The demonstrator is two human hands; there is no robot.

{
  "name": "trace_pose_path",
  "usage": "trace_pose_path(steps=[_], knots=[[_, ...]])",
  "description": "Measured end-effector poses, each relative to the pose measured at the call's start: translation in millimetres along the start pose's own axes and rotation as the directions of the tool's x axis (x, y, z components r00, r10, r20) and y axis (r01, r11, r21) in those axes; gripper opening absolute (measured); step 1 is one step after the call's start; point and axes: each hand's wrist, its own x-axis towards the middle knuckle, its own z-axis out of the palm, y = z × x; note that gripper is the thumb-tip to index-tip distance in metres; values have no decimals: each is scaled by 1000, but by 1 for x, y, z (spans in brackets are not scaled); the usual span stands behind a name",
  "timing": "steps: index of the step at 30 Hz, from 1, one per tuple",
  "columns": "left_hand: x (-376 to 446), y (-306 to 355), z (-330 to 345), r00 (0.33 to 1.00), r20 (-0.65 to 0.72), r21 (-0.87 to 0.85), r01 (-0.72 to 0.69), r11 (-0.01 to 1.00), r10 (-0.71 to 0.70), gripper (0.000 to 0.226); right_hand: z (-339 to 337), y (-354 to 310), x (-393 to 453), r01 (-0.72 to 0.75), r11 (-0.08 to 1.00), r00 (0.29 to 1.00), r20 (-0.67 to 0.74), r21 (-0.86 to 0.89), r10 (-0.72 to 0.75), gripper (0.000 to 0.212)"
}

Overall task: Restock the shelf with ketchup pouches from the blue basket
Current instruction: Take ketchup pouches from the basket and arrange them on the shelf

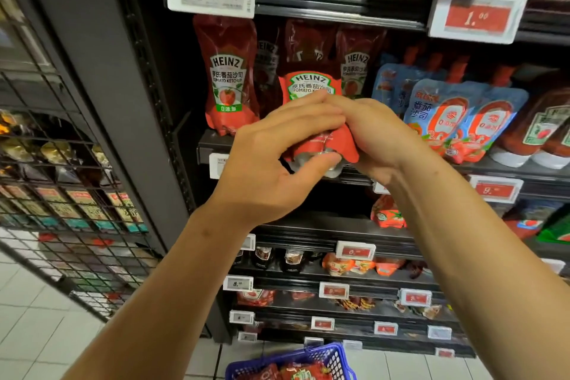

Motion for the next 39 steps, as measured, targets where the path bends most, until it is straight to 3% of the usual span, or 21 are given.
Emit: trace_pose_path(steps=[3,8,13,17,19,22,24,26,28,30,33,35,37,39], knots=[[-3,-4,4,999,-16,-63,51,997,-52,41,-4,5,1,-20,1000,1000,13,-2,20,26],[-4,-9,5,998,-43,32,-54,998,55,34,-9,10,4,-65,995,998,-9,71,65,25],[-3,-9,14,986,-83,98,-136,986,145,18,-3,14,4,-14,998,999,-43,55,17,31],[-2,-8,17,984,-111,74,-132,988,140,10,1,18,7,20,999,999,-30,46,-18,41],[-3,-8,15,987,-99,44,-125,991,129,13,0,16,6,53,998,999,3,19,-53,37],[-4,-12,2,994,-52,32,-96,995,97,35,0,14,9,139,990,989,-47,16,-138,22],[-4,-19,-13,994,-107,86,-18,996,27,41,-4,12,15,193,981,974,-118,-4,-192,20],[0,-33,-28,954,-277,156,162,974,-114,33,-10,11,23,214,972,957,-179,-95,-228,24],[8,-49,-40,876,-392,218,384,897,-280,41,-15,11,32,201,958,939,-238,-204,-248,18],[15,-65,-45,816,-395,289,547,786,-422,64,-20,17,44,169,945,919,-300,-279,-254,18],[21,-82,-41,784,-347,389,619,682,-514,93,-21,26,61,165,914,892,-340,-371,-299,28],[27,-90,-35,766,-326,450,641,622,-554,101,-19,33,72,191,867,867,-335,-461,-369,21],[32,-97,-31,735,-345,511,669,540,-584,99,-15,41,79,182,800,843,-327,-572,-426,13],[32,-102,-26,725,-372,541,677,499,-580,86,-15,51,86,150,769,836,-335,-622,-434,22]])
